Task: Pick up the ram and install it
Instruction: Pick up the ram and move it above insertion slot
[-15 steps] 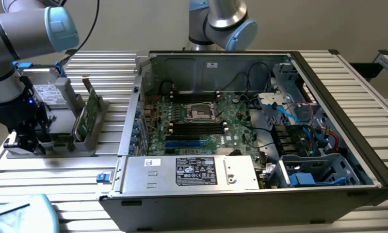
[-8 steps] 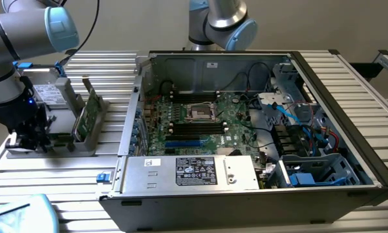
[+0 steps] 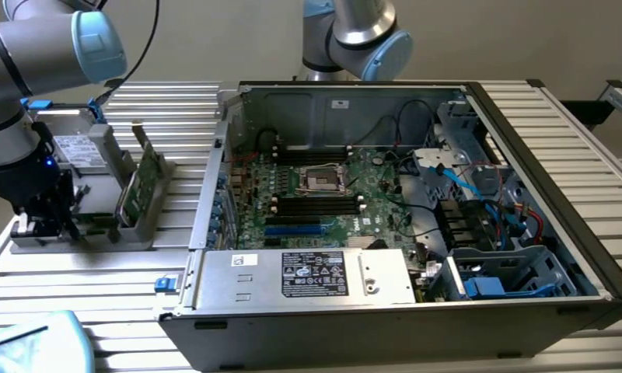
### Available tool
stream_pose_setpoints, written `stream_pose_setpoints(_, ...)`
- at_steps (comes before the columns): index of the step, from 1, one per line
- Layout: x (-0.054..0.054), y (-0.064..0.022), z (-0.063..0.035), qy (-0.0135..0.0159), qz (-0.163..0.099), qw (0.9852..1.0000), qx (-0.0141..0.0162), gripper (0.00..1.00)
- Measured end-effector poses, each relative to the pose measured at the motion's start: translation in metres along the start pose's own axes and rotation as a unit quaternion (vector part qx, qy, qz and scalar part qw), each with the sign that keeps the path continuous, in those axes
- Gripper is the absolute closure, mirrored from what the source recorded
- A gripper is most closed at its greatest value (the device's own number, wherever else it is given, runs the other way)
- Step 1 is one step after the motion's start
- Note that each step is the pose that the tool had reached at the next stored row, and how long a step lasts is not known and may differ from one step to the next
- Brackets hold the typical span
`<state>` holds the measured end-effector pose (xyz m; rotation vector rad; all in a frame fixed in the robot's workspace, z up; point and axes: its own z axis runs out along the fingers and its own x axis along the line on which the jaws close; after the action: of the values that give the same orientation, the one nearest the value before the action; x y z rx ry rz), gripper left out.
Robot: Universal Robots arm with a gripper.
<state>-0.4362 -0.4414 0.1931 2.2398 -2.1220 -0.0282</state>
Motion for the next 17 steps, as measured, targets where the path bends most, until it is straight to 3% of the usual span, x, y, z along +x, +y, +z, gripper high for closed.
stream_pose_setpoints(17,0.0000,0.0001,-0.0024,-0.0001,0.000,1.0000,0.0001,0.86)
